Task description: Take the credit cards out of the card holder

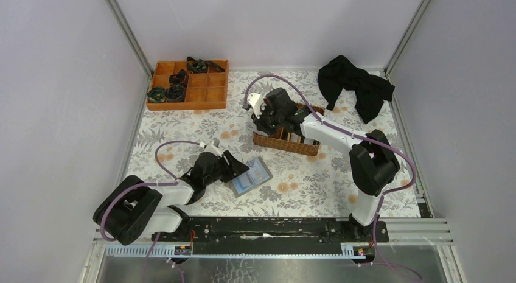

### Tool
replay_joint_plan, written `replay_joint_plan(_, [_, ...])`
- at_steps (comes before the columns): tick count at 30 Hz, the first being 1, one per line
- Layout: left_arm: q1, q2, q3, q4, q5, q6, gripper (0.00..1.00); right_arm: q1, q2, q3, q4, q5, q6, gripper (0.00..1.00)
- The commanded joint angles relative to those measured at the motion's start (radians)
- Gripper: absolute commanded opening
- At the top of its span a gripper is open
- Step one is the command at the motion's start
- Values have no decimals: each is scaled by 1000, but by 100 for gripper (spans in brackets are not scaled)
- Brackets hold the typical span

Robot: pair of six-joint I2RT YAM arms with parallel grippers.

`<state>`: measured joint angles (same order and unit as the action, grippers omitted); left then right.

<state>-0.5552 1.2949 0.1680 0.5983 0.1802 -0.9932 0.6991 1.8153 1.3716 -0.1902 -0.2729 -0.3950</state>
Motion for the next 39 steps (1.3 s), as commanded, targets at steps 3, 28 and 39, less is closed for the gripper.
replay_joint_plan(3, [12, 14, -48, -141, 11, 34, 57, 5, -23, -15, 12, 96, 17, 0])
replay_joint_plan(28, [29, 100, -54, -51, 41, 34, 56, 11, -40, -21, -53, 191, -60, 0])
replay_joint_plan(39, [46, 126, -77, -8, 56, 34, 56, 23, 57, 37, -60, 181, -70, 0])
